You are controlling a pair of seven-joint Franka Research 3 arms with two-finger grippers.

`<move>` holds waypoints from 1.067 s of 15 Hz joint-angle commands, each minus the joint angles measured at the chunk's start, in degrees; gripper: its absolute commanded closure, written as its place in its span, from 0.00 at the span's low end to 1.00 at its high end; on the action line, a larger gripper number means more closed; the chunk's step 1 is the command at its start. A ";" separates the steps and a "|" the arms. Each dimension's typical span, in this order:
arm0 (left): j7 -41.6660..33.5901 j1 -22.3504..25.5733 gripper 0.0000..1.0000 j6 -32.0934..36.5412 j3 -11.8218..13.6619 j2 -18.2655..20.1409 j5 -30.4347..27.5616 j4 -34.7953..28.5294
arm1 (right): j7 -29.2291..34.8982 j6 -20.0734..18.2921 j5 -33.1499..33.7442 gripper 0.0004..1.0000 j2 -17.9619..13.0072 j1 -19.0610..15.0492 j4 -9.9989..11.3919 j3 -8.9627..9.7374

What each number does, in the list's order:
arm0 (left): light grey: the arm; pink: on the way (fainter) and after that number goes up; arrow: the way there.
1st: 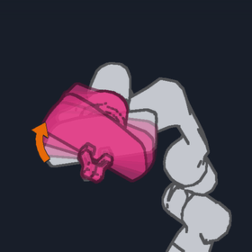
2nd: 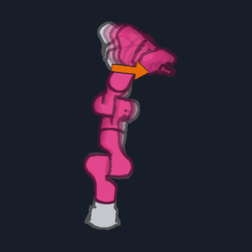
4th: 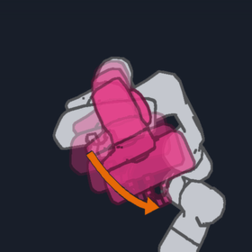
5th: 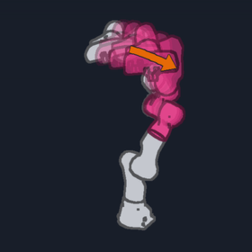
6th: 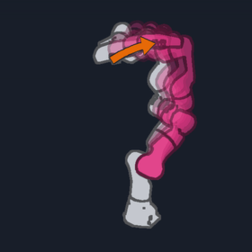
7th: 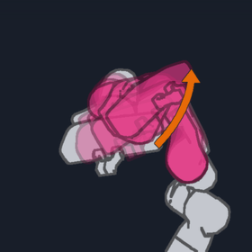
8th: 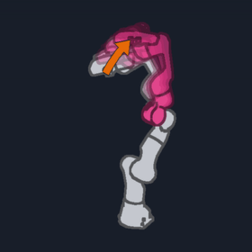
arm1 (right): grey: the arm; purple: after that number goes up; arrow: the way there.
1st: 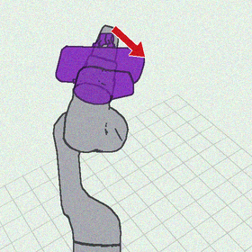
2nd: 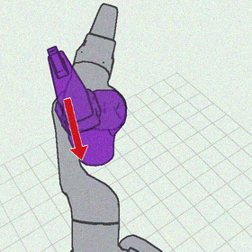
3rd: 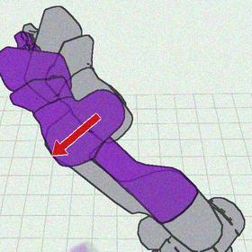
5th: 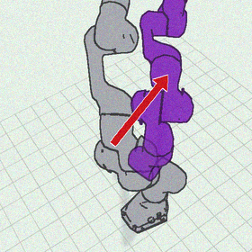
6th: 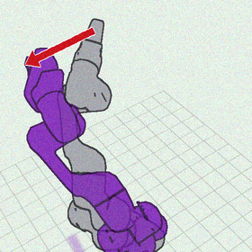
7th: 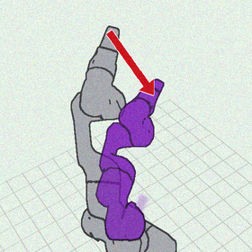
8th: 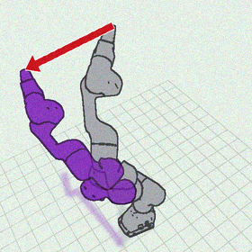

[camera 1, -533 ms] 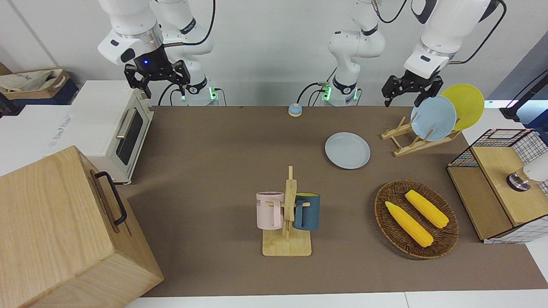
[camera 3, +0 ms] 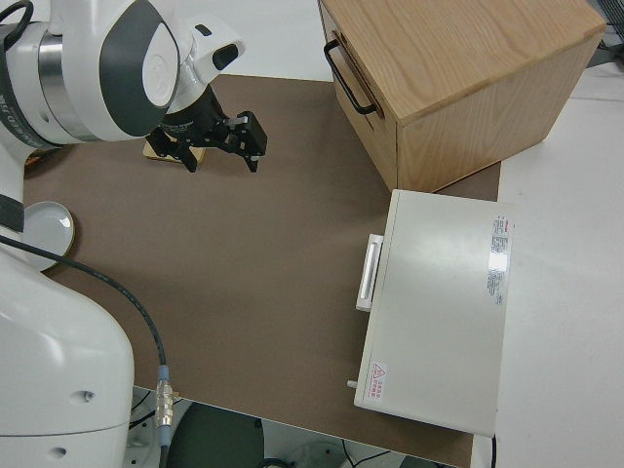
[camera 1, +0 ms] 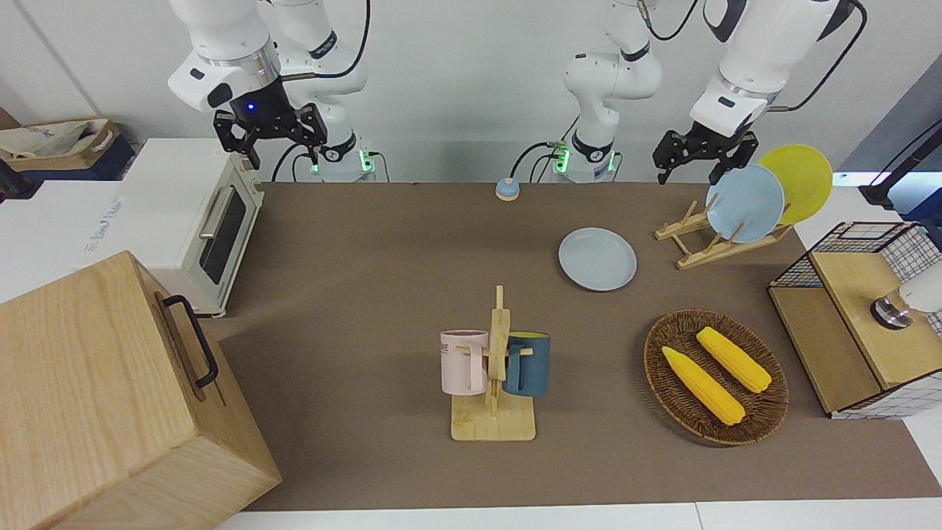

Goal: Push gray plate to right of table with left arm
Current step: 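Move the left gripper forward to the near edge of the gray plate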

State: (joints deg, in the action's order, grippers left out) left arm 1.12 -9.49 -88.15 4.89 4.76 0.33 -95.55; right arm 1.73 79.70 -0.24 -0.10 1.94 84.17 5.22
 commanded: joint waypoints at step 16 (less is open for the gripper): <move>0.64 0.27 0.01 -15.46 1.35 12.72 -2.17 -25.46 | -0.15 -0.69 -0.46 0.02 -0.43 -0.62 -0.05 0.32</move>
State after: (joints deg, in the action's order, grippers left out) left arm 1.19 -9.36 -97.76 6.23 12.01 -1.25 -111.72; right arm 1.73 79.70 -0.24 -0.10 1.94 84.17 5.22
